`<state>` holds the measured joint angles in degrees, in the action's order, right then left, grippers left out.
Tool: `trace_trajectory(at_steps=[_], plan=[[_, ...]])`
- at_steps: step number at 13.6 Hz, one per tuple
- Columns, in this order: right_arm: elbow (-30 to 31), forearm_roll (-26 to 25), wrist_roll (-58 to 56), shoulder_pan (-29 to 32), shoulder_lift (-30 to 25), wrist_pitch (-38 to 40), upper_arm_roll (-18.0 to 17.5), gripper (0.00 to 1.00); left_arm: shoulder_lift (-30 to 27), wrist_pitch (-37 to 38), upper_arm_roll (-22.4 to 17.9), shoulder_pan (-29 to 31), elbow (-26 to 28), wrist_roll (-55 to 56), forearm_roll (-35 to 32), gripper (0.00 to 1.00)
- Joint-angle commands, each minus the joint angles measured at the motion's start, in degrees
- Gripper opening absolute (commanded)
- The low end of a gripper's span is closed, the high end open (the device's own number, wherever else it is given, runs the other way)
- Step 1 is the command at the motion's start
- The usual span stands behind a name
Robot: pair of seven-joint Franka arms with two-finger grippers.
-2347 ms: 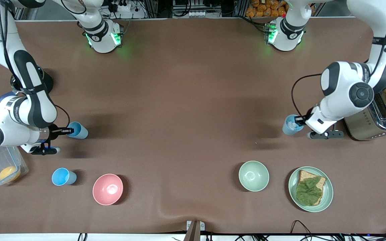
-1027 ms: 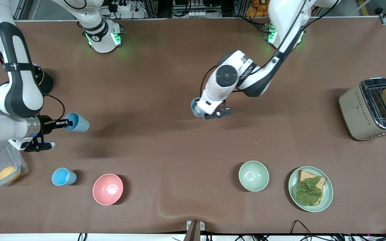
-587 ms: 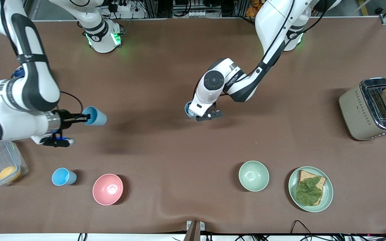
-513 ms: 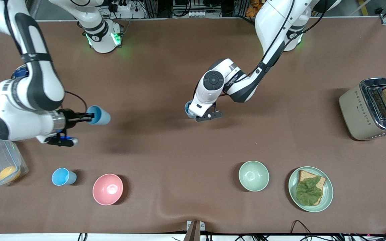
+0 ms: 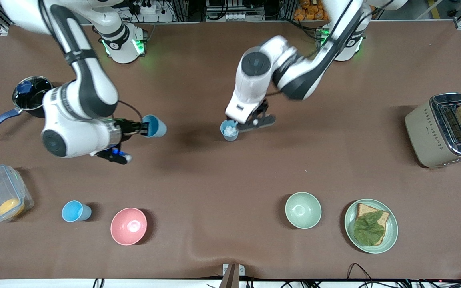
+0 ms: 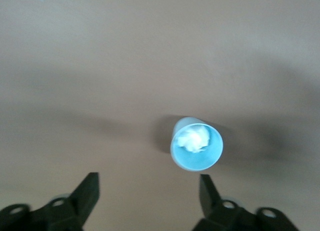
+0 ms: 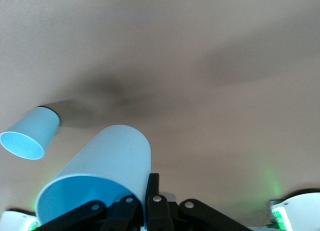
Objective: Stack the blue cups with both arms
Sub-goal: 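Lower the blue cup into the tissue cup while the left gripper withdraws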
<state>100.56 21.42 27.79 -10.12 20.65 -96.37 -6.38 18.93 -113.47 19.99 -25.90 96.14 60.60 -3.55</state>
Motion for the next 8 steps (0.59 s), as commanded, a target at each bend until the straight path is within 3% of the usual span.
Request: trace_trajectory(at_steps=[1, 3, 6, 8], plan=[[6.2, 4.7, 5.8, -4.6, -2.7, -6.7, 0.6, 0.00, -9.4, 6.7, 0.2, 8.6, 2.5, -11.8, -0.2, 1.00], [9.8, 8.6, 10.3, -8.5, -2.7, -14.3, 0.6, 0.00, -13.4, 10.4, 0.2, 15.4, 2.4, -21.3, -0.1, 1.00], [10.9, 9.7, 21.1, -16.1, -2.0, -23.6, 0.7, 0.00, -15.9, 13.7, 0.3, 24.9, 2.6, -32.2, -0.1, 1.00], [10.8, 10.2, 23.5, -17.0, -1.8, -25.4, 0.6, 0.00, -15.9, 13.8, 0.3, 29.8, 2.5, -38.2, -0.2, 1.00]])
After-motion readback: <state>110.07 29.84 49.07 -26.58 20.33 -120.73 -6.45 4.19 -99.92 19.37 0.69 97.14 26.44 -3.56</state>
